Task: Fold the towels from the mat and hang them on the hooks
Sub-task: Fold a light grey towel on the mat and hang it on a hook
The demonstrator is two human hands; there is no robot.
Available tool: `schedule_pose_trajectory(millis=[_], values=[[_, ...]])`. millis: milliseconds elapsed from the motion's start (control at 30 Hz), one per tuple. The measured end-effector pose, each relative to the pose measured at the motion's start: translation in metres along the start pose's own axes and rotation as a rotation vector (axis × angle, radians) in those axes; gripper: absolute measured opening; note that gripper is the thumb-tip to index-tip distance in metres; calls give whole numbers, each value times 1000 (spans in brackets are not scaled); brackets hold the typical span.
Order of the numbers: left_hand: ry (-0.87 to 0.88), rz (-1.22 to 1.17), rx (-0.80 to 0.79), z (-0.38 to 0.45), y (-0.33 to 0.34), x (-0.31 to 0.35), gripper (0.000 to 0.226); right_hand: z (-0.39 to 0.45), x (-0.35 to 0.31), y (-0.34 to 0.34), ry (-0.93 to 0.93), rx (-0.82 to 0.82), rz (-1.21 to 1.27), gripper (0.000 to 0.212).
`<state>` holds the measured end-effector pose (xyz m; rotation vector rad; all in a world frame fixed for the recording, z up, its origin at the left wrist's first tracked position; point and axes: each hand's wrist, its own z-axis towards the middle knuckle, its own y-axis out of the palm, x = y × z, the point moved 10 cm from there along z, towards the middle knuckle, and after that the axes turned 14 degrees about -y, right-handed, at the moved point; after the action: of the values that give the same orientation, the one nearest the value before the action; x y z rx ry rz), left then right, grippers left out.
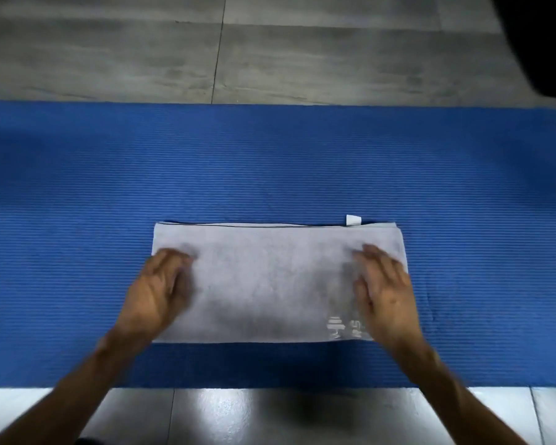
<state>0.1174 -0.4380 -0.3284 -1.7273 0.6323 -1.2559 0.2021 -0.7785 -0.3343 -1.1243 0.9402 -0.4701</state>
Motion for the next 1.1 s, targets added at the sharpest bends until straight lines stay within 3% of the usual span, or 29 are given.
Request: schedule_pose_trajectory(millis=[100,167,267,333,467,567,667,767,867,967,1100], values=[[5,242,-81,-46,27,-34,32,-43,13,36,-19,-203,-154,53],[-108,283,-60,-59,26,-64,39,-59,27,44,-11,-257,-207,57],[-441,76,16,-65,9,-90,35,-53,21,37,7,-209,-198,57],[-668,-98,-11,-64,7,-106,50,-42,1,29,-12,-131,-148,52],[-866,-345,-179,-55,12,-126,73,-18,-53,32,-115,-63,24,43],[-968,-556,-255,-52,16,-117,54,0,-103,44,-196,-84,149,35],[-886,-648,-268,-43,16,-87,20,19,-137,53,-134,-123,435,29],[-701,-670,-224,-40,5,-31,21,35,-149,61,140,-199,869,30],[-370,-530,-245,-47,4,55,26,45,-152,67,386,-206,1217,30],[-174,-440,-208,-57,8,124,27,46,-114,49,501,4,1151,31],[-140,-551,-183,-59,19,139,19,18,-38,11,542,216,1004,42]])
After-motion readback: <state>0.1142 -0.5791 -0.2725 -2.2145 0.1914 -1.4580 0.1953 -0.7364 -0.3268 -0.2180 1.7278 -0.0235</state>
